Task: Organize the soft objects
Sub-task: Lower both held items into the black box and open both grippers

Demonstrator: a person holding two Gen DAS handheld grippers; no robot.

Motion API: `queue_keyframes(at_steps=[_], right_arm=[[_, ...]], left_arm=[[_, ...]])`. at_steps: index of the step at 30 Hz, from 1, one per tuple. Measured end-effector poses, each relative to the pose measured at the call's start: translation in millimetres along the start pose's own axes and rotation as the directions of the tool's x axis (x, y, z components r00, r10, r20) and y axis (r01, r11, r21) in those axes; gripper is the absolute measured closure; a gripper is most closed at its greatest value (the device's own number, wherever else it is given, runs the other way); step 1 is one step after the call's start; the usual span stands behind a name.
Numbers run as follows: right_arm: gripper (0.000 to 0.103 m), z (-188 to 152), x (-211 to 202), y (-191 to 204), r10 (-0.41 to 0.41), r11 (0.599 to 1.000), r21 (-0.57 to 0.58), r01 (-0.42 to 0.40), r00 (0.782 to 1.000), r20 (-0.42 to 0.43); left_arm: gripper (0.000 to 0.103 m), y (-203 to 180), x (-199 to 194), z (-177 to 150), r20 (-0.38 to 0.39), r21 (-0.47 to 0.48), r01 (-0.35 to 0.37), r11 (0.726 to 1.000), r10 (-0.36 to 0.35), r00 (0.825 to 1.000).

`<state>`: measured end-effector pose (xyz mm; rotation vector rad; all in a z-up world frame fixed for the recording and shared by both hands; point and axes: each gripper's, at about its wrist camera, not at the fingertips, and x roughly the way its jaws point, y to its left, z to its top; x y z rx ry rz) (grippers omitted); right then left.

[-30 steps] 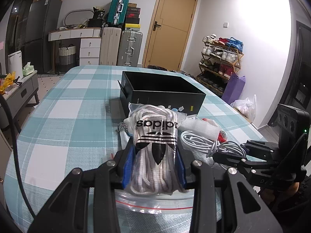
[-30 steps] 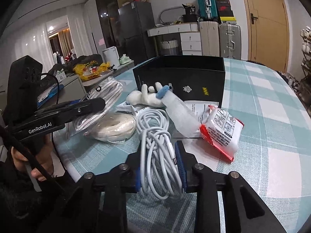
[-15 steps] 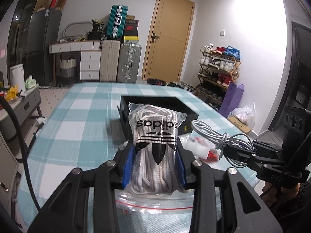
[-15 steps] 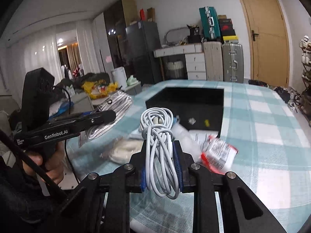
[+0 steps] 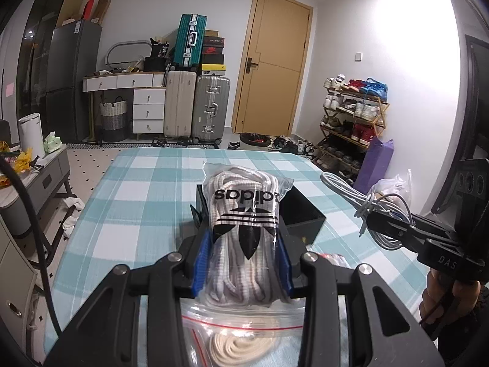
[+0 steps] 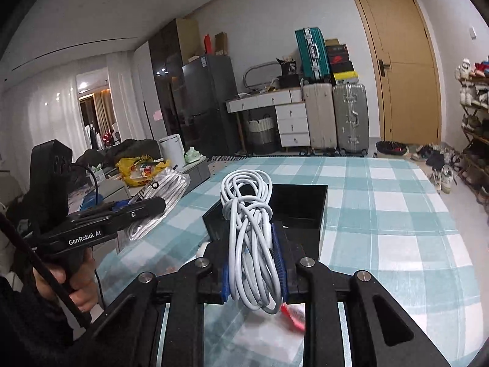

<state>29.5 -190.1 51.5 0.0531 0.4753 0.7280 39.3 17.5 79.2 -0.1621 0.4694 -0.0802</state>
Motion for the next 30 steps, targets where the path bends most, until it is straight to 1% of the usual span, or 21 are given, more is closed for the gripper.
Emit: queue_keyframes(at_steps=[8,13,19,26,30], right_arm=[[0.081,19,41,-16,-0.03,0.999,0.032,0.033,0.994,-0.101],[0.081,28,65,-25,-0.037,0.998,0.042,0.043,0.99,-0.136],[0.081,35,99,-34,-0.054,0.998,0.025,0.06,0.98,-0.19],[0.081,39,129,-39,-0.091,0.996,-0.018,0.089,0.969,-0.231],[0.08,41,147,-40,-0.108,0.994,-0.05,0.098,0.956,-0.271]], left_arm=[[0.067,-6,45,19,-0.07,0.009,-0.01,1.0,0.01,0.998],[0.067,-7,76,23,-0.124,0.003,-0.017,1.0,0.018,0.992],[0.067,-7,106,27,-0.183,0.005,-0.029,1.0,0.029,0.983],[0.067,-1,130,32,-0.221,-0.018,-0.052,0.998,0.047,0.974],[0.067,0,142,32,-0.253,-0.012,-0.061,0.998,0.056,0.966]])
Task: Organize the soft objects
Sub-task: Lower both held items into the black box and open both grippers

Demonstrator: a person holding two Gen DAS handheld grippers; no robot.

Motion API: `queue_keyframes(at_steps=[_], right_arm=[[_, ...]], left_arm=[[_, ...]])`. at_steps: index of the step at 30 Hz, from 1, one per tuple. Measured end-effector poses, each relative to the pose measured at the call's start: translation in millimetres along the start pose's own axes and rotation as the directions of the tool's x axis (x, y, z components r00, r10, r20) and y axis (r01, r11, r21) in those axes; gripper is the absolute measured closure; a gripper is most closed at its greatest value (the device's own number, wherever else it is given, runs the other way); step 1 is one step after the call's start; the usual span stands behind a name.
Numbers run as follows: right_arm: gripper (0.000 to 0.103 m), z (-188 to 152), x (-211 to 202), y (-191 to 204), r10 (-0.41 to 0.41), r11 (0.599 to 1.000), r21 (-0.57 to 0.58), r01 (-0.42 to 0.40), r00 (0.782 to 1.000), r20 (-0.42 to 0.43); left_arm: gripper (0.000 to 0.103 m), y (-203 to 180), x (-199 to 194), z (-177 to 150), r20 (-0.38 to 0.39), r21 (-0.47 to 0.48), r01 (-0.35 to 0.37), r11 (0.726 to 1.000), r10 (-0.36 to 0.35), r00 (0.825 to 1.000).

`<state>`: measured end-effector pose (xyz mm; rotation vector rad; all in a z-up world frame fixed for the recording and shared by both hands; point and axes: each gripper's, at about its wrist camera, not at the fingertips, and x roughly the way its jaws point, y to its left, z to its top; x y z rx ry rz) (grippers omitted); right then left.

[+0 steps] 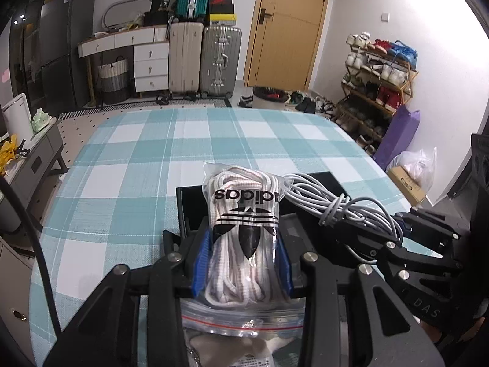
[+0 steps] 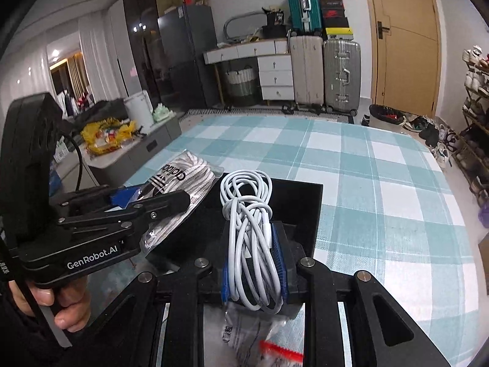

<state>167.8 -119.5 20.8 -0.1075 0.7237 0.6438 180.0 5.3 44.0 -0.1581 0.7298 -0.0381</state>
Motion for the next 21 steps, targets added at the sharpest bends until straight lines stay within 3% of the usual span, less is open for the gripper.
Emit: queue_keyframes(at_steps=[21], right_arm=[[0.078,0,37,-2,-0.015,0.997,-0.08,0.005,0.992,-0.125]], left_arm=[[0.064,-2,16,0,-0.031,0.016,-0.01,1.0,0.01,0.999]])
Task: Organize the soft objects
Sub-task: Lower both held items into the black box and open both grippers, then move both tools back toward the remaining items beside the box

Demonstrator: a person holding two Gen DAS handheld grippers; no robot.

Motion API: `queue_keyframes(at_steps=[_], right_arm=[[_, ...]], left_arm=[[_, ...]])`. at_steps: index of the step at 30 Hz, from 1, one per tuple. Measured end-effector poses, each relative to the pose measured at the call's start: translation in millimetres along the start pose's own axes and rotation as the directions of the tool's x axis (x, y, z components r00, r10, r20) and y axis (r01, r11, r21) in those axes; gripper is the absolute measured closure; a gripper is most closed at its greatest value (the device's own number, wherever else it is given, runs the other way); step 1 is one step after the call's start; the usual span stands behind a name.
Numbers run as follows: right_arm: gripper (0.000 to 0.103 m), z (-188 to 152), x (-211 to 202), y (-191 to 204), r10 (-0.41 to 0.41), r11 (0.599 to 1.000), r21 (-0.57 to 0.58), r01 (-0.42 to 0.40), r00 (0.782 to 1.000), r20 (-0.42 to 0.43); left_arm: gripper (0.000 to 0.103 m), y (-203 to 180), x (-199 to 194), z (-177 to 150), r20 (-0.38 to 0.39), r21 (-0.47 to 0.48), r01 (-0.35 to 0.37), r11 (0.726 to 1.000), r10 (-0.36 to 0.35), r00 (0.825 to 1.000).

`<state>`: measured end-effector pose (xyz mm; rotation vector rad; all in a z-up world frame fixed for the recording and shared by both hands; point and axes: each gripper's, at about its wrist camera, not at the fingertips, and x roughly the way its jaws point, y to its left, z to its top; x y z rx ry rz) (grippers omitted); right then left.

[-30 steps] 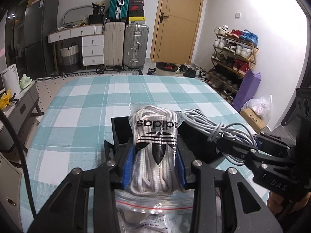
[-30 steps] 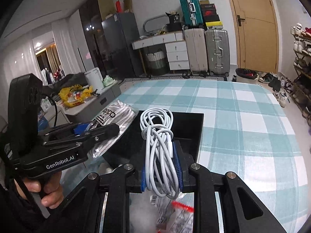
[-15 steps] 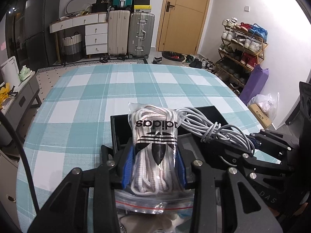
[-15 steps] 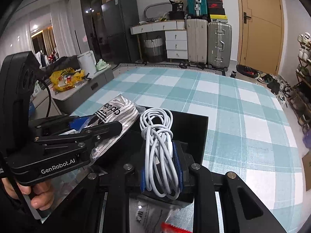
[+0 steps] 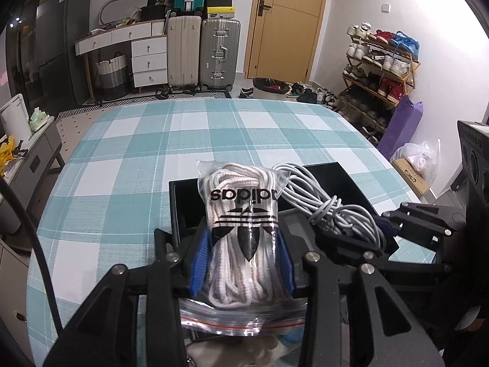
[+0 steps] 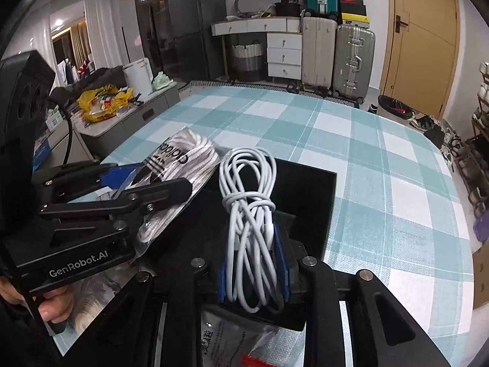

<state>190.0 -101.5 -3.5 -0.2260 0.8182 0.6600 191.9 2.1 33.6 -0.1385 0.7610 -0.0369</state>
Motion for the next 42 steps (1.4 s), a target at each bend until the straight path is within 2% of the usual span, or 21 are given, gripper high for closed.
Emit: queue_keyframes(at_steps=[5,8,9,11,13,15,17,18,20,22,29,35,42], right_arm=[[0.079,-4,-1,2,0.047,0.998,0.045,-0.046,0.998,-0.039],[0.074,-7,-5,5,0.042,0.999,0.025,-0.041,0.999,-0.021],[0.066,-9,-9,7,0.037,0.999,0.007,-0.037,0.999,-0.002],[0.056,-9,-17,8,0.035,0.999,-0.005,-0.035,0.999,0.034],[0.049,-10,-33,10,0.011,1.0,-0.03,-0.008,0.995,0.103],[0.026,-12,-47,10,-0.014,0.999,-0.038,0.02,0.989,0.149],[0.013,-16,-63,8,-0.023,0.999,-0.024,0.028,0.98,0.196],[0.008,-19,-71,6,-0.032,0.999,-0.013,0.036,0.976,0.213],[0.002,-24,-79,4,-0.042,0.999,0.004,0.043,0.974,0.222],[0.001,-31,-87,0,-0.046,0.999,0.032,0.04,0.973,0.225],[0.001,-60,-103,-11,-0.055,0.992,0.12,0.029,0.975,0.214],[0.001,-82,-105,-12,-0.066,0.987,0.156,0.036,0.98,0.19],[0.001,-97,-105,-13,-0.061,0.985,0.17,0.03,0.983,0.176]], left_arm=[[0.064,-1,-3,-3,0.0,0.014,0.009,1.0,-0.009,1.0],[0.063,0,-5,-3,-0.002,0.023,0.01,1.0,-0.01,1.0],[0.061,-1,-5,-3,-0.003,0.025,0.013,1.0,-0.013,1.0],[0.054,-2,-7,-4,-0.008,0.031,0.014,0.999,-0.013,1.0],[0.042,-3,-14,-6,0.008,0.038,0.017,0.999,-0.018,1.0],[0.039,-5,-23,-8,0.029,0.054,0.016,0.998,-0.018,0.999],[0.024,-6,-33,-10,0.049,0.07,-0.002,0.998,-0.001,0.999],[0.013,-7,-37,-11,0.064,0.07,-0.014,0.997,0.009,0.998],[0.006,-5,-49,-16,0.101,0.072,-0.024,0.997,0.017,0.995],[0.0,-4,-56,-20,0.106,0.073,-0.019,0.997,0.011,0.994],[0.0,7,-84,-43,0.127,0.069,-0.016,0.997,0.007,0.992],[0.0,22,-92,-65,0.118,0.038,-0.026,0.999,0.022,0.993],[0.0,16,-98,-88,0.137,0.11,-0.055,0.992,0.04,0.99]])
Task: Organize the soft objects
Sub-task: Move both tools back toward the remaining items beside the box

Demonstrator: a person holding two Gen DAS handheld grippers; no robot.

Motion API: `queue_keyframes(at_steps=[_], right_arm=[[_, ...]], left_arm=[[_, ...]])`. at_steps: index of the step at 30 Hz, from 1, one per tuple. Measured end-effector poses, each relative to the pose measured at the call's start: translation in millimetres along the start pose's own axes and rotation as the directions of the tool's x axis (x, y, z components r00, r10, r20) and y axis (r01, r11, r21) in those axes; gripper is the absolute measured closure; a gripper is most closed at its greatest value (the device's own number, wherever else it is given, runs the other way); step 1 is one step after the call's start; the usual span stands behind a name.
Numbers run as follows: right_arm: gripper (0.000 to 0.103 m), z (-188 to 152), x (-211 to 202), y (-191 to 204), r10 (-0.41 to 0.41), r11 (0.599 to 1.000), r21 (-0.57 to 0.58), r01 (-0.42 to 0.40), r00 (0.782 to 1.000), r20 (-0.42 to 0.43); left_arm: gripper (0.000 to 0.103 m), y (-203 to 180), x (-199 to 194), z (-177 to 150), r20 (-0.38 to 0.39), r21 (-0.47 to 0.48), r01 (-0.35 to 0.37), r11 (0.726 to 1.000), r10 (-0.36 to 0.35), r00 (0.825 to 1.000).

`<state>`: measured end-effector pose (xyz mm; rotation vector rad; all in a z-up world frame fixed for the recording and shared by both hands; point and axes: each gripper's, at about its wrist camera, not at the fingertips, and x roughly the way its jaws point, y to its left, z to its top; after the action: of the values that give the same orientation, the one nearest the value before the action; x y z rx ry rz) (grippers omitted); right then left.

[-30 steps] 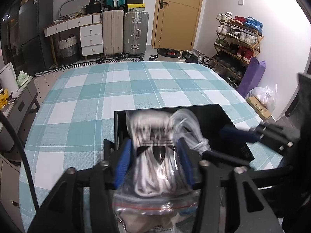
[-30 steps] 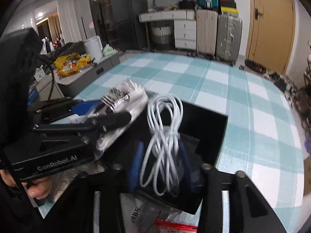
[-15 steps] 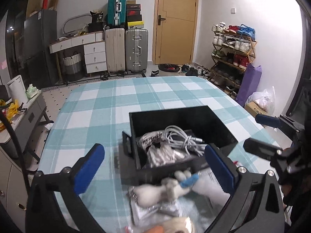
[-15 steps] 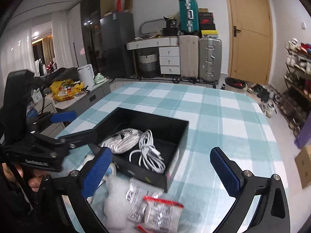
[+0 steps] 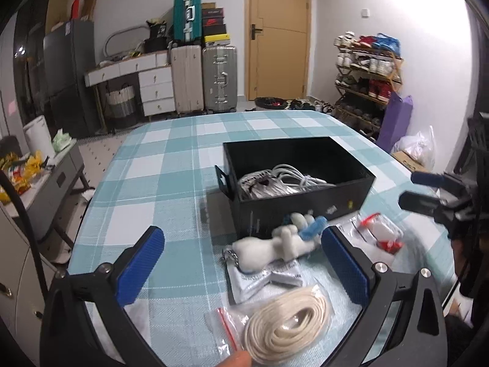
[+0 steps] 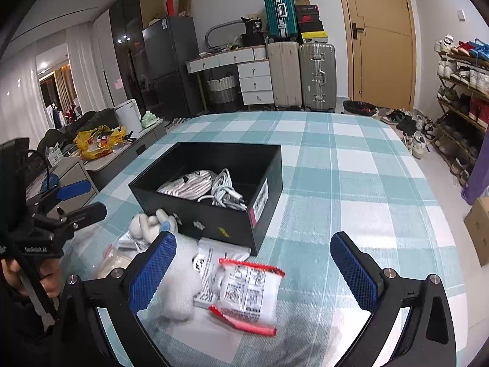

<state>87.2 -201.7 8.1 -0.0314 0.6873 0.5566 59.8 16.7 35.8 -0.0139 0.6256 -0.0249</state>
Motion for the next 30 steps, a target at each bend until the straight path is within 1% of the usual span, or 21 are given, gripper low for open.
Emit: queue_keyframes(at_steps=[3,9,11,14,16,17,21,24,26,30], right_arm=[[0.001,-4,1,-2,0.001,1.0,0.001,-0.001,1.0,-0.016],[0.001,-13,8,-9,0.007,1.0,0.005,-0.007,0.999,-0.053],[0.001,-15,12,-11,-0.005,1.0,0.007,0.005,0.998,-0.069],[0.001,-19,17,-16,0.002,1.0,0.018,0.0,0.996,-0.091],[0.001,-20,19,-19,0.006,1.0,0.031,-0.003,0.995,-0.101],[0.001,-21,19,-20,0.009,0.999,0.034,-0.006,0.995,-0.104],[0.001,-23,23,-18,0.029,0.999,0.028,-0.025,0.992,-0.123],[0.001,-24,24,-17,0.037,0.999,0.032,-0.033,0.991,-0.126],[0.001,-25,24,-17,0.047,0.999,0.027,-0.044,0.99,-0.131],[0.001,-28,28,-17,0.059,0.998,0.033,-0.055,0.987,-0.148]], left_arm=[[0.0,-4,-3,-7,-0.01,0.018,0.018,1.0,-0.017,1.0],[0.0,-5,0,-19,-0.048,0.038,0.02,0.999,-0.018,0.999],[0.0,-3,0,-22,-0.054,0.028,0.026,0.999,-0.024,0.998],[0.0,1,1,-29,-0.069,0.015,0.047,0.999,-0.046,0.997],[0.0,1,0,-32,-0.064,0.018,0.028,0.999,-0.027,0.998],[0.0,0,2,-33,-0.075,0.025,0.026,0.999,-0.024,0.997],[0.0,-5,4,-36,-0.094,0.051,0.048,0.998,-0.043,0.995],[0.0,-8,5,-38,-0.11,0.054,0.082,0.995,-0.076,0.991],[0.0,-11,8,-39,-0.138,0.058,0.115,0.992,-0.106,0.985],[0.0,-18,12,-43,-0.177,0.074,0.133,0.988,-0.118,0.977]])
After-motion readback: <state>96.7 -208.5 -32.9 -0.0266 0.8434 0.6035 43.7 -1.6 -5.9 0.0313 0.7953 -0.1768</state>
